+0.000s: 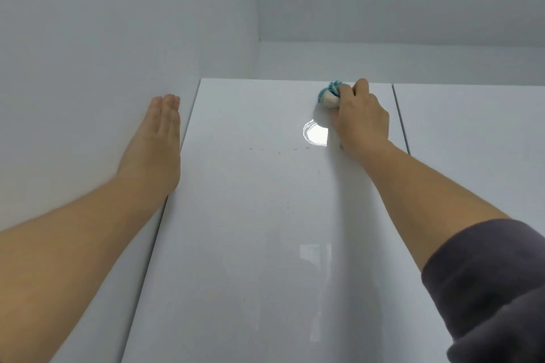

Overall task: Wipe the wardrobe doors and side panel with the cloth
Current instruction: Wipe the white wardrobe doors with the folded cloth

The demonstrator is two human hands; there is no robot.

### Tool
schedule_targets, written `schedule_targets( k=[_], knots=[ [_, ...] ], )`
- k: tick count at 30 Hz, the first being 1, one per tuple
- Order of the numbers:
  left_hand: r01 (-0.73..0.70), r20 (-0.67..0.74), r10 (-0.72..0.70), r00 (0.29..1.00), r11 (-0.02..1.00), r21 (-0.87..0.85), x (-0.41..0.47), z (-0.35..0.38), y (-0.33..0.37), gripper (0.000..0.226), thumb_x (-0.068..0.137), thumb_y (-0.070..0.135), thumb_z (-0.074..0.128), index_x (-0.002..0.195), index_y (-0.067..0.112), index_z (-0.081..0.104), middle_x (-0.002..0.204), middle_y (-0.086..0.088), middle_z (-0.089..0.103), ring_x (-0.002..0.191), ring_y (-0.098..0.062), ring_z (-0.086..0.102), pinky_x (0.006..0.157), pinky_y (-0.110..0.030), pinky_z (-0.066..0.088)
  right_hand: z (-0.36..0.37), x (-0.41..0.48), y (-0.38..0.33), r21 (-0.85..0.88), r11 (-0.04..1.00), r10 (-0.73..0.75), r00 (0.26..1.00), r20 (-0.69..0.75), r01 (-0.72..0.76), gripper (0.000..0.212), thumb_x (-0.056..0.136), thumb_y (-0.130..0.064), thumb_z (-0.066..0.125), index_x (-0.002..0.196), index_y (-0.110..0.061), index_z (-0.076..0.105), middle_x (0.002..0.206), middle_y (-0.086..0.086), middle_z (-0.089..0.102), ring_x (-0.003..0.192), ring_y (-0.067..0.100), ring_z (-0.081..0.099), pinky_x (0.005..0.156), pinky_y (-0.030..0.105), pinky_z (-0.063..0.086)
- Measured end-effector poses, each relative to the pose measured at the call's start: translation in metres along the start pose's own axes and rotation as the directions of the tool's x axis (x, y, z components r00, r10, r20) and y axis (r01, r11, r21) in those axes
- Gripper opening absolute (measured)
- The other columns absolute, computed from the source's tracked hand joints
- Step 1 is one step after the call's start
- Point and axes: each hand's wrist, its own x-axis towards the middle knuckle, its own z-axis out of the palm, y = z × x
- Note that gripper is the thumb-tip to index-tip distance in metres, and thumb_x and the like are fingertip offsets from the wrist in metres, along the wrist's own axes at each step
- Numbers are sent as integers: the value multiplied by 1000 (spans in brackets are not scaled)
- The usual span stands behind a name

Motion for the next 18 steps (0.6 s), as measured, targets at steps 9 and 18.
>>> schedule_targets(
  k=[9,18],
  knots=[
    [-7,19,7,1000,1000,-15,0,-2,1,61,101,22,10,140,-22,-4,149,-43,-7,142,-53,-2,117,-59,0,-8,-14,39,-45,968,246,969,-13,-246,37,90,-5,45,127,-3,44,125,16,39,94,34,50,63,36,31],
    [-132,36,132,991,991,17,6,-9,-20,60,104,27,18,148,-10,3,156,-30,0,146,-43,7,117,-49,11,-6,-24,14,34,929,370,929,3,-370,27,93,-5,43,119,2,49,122,19,42,80,35,53,65,36,32]
  ],
)
